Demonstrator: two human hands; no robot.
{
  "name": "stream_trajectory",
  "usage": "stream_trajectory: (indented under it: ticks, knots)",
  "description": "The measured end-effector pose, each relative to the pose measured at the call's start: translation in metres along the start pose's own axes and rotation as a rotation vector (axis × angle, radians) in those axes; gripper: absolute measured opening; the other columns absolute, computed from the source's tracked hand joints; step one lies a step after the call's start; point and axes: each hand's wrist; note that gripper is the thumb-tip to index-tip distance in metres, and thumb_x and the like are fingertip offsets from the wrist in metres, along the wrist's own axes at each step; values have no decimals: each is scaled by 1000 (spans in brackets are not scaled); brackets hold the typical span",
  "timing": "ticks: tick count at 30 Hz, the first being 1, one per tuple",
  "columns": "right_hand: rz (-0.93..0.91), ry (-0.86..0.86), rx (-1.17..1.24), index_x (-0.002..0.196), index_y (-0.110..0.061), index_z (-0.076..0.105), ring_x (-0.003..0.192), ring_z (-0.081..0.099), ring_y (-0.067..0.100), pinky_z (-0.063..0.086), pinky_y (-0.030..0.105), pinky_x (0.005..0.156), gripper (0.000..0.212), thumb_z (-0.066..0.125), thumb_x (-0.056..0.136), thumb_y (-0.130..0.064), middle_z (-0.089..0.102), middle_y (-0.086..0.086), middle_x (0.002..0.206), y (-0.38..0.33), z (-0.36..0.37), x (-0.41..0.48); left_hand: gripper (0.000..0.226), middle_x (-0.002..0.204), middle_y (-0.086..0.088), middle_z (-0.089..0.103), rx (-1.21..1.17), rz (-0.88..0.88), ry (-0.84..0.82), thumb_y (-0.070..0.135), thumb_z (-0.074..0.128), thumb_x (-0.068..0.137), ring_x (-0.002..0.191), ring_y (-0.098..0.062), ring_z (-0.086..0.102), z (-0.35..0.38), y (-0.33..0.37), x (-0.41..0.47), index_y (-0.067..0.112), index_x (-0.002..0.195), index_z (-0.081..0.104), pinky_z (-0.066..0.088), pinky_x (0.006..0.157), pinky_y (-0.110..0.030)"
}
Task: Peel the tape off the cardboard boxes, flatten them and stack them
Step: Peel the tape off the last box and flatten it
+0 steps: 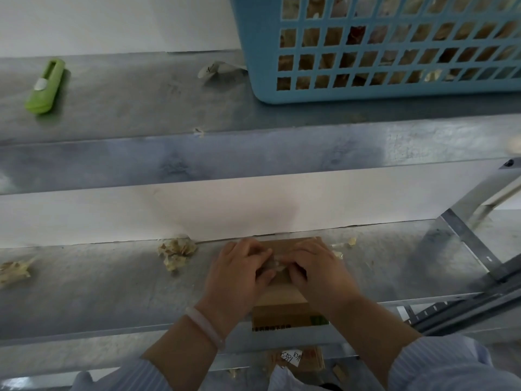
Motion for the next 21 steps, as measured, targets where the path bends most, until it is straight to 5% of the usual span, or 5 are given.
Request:
stream_trajectory:
  ticks: [5,10,15,18,21]
  knots:
    - [75,-47,-8,91,-28,77,102,51,6,46,34,94,33,49,88,-46,65,-19,98,-2,-6,1,58,131,12,57,38,24,20,61,36,88,113,-16,50,9,-5,-3,26,123,65,46,97,-34]
    - [212,-125,-42,110,-32,67,108,45,7,37,24,98,27,65,86,-44,60,-15,106,-11,-11,8,53,123,13,63,57,19,69,58,40,85,105,-18,57,9,-1,-5,26,114,70,49,88,-33]
    - [258,-142,-107,94,-31,66,110,42,8,32,27,103,15,60,89,-44,56,-13,104,-17,-8,8,57,128,12,60,19,-2,41,60,39,86,120,-18,52,12,-5,-3,27,126,63,44,99,-37]
    - [269,-157,-145,90,-27,55,105,45,11,36,27,97,10,53,96,-34,54,-10,99,-19,-10,8,55,132,11,55,-17,25,9,58,37,87,125,-16,47,13,-6,-1,30,129,59,41,105,-40]
    - [391,-111,-21,90,-21,47,83,54,13,44,26,70,11,44,101,-24,53,-10,83,-18,-20,11,57,135,12,51,-26,22,-6,59,32,86,128,-14,42,14,-7,0,33,131,57,35,109,-39]
Point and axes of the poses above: each hand's wrist, its own x-axis towards the middle knuckle, its own z-axis out of the palm, y = z × x
